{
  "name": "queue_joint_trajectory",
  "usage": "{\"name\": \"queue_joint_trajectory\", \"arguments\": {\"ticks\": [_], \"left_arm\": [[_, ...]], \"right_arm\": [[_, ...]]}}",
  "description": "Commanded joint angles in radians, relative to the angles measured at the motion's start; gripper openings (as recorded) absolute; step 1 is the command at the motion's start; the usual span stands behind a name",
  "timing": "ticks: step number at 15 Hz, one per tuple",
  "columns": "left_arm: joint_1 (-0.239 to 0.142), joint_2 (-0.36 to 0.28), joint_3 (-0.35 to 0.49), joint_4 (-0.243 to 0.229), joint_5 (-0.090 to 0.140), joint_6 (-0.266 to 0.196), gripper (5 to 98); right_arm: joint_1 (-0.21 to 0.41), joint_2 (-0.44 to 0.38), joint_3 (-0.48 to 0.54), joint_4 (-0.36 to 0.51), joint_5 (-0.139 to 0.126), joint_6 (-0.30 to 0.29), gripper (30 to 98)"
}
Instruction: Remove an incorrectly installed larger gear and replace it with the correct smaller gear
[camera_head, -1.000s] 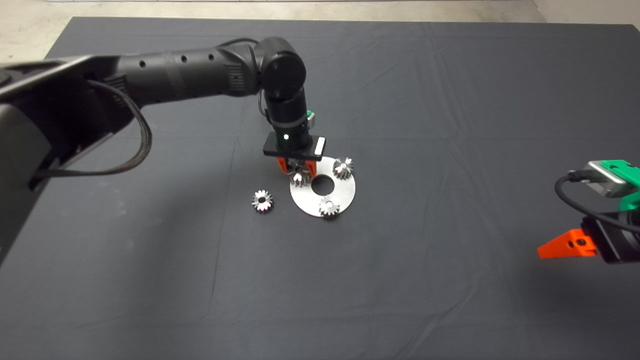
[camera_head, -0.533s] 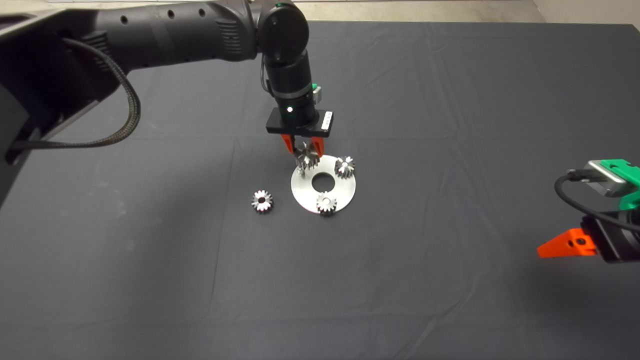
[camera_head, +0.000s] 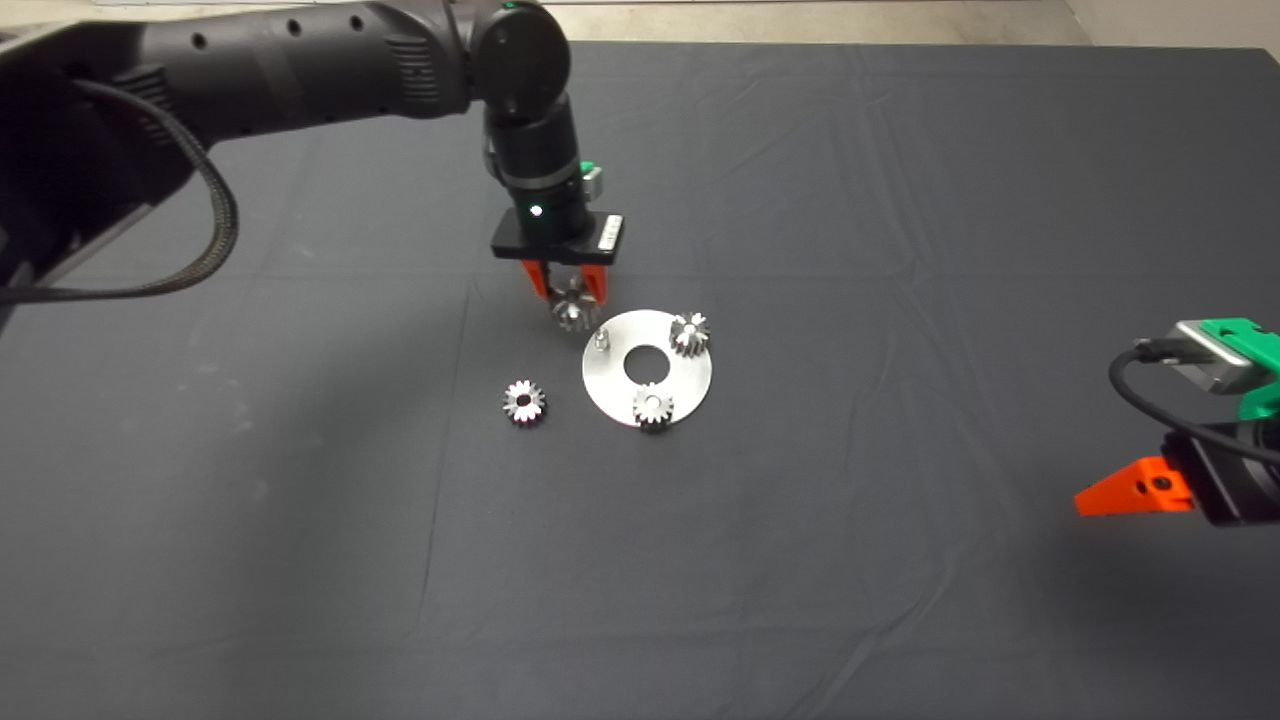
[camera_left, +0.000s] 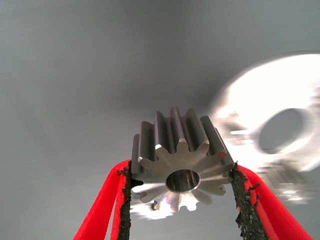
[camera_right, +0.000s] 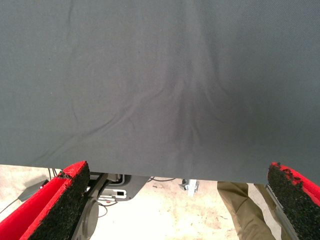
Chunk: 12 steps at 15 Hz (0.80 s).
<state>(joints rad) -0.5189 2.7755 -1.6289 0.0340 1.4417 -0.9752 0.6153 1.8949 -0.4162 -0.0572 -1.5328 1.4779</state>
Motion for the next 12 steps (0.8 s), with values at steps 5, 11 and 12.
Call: {"name": "queue_joint_trajectory", "arguments": {"ticks": [5,11,12], "left_arm": [[-0.013,-0.089,0.006,0.045,0.016,0.042,41.8],[0.053,-0.108,0.0,0.083,0.009,0.043,41.8],[0.061,-0.111,0.0,0.083,0.008,0.043,41.8]], "right_arm": [[0.017,0.004,0.004,0.033,-0.125,-0.004,94.0],[0.017,0.002,0.005,0.033,-0.125,-0.002,94.0],[0.017,0.002,0.005,0.033,-0.125,-0.003,94.0]]}}
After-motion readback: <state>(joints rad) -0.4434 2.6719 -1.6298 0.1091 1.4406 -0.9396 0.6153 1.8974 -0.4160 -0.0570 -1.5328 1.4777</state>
